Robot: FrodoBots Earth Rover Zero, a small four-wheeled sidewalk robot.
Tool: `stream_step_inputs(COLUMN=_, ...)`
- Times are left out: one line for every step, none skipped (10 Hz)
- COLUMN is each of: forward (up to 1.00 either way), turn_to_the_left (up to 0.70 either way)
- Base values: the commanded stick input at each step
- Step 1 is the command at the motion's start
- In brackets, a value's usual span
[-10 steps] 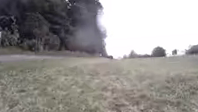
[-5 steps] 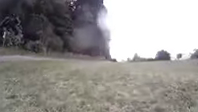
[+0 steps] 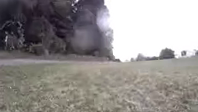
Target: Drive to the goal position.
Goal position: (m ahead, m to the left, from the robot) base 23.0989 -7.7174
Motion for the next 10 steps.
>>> stream_step_inputs(forward=0.70, turn_to_the_left=-0.35)
stream_step_inputs(forward=0.70, turn_to_the_left=-0.35)
stream_step_inputs(forward=0.70, turn_to_the_left=-0.35)
stream_step_inputs(forward=0.70, turn_to_the_left=-0.35)
stream_step_inputs(forward=0.70, turn_to_the_left=-0.35)
stream_step_inputs(forward=0.70, turn_to_the_left=-0.35)
stream_step_inputs(forward=0.70, turn_to_the_left=-0.35)
stream_step_inputs(forward=0.70, turn_to_the_left=-0.35)
stream_step_inputs(forward=0.70, turn_to_the_left=-0.35)
stream_step_inputs(forward=0.70, turn_to_the_left=-0.35)
